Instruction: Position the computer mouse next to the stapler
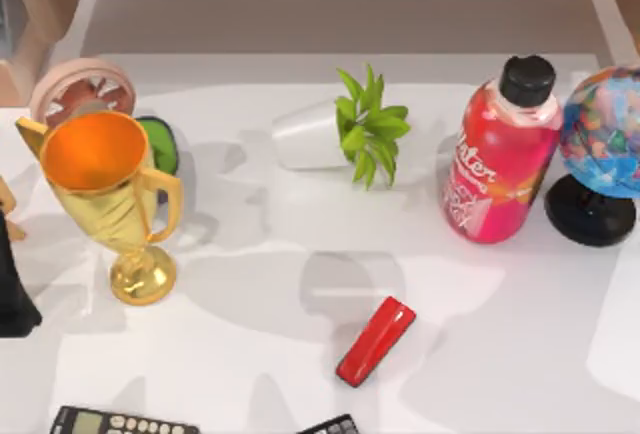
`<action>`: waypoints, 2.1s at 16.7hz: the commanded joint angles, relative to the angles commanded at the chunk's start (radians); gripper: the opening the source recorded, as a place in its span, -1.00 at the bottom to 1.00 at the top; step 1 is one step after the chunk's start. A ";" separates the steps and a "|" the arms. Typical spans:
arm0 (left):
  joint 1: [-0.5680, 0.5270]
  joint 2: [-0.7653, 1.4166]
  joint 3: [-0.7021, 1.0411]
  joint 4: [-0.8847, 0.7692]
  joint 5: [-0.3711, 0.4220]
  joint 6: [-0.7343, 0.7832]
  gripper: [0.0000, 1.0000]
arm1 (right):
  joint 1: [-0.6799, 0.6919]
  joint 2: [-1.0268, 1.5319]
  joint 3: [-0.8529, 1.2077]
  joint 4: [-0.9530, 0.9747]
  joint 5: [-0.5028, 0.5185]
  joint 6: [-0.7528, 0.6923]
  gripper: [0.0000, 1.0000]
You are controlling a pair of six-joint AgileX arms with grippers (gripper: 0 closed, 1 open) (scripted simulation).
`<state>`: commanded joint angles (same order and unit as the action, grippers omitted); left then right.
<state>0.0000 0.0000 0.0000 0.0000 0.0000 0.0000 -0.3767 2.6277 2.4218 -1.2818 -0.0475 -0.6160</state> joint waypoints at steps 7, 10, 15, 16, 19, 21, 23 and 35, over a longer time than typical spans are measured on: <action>0.000 0.000 0.000 0.000 0.000 0.000 1.00 | 0.000 0.000 0.000 0.000 0.000 0.000 -0.51; 0.000 0.000 0.000 0.000 0.000 0.000 1.00 | 0.000 0.000 0.000 0.000 0.000 0.000 -0.96; 0.000 0.000 0.000 0.000 0.000 0.000 1.00 | 0.000 0.000 0.000 0.000 0.000 0.000 -1.00; 0.000 0.000 0.000 0.000 0.000 0.000 1.00 | 0.000 0.000 0.000 0.000 0.000 0.000 -1.00; 0.000 0.000 0.000 0.000 0.000 0.000 1.00 | 0.001 -0.001 0.000 0.000 0.000 0.001 -1.00; 0.000 0.000 0.000 0.000 0.000 0.000 1.00 | 0.000 -0.008 0.000 -0.001 -0.001 0.006 -1.00; 0.000 0.000 0.000 0.000 0.000 0.000 1.00 | -0.003 -0.054 -0.012 -0.002 -0.003 0.036 -1.00; 0.000 0.000 0.000 0.000 0.000 0.000 1.00 | 0.274 -0.725 -0.294 0.147 -0.116 0.607 -1.00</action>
<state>0.0000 0.0000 0.0000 0.0000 0.0000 0.0000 -0.1027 1.9027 2.1280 -1.1348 -0.1632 -0.0092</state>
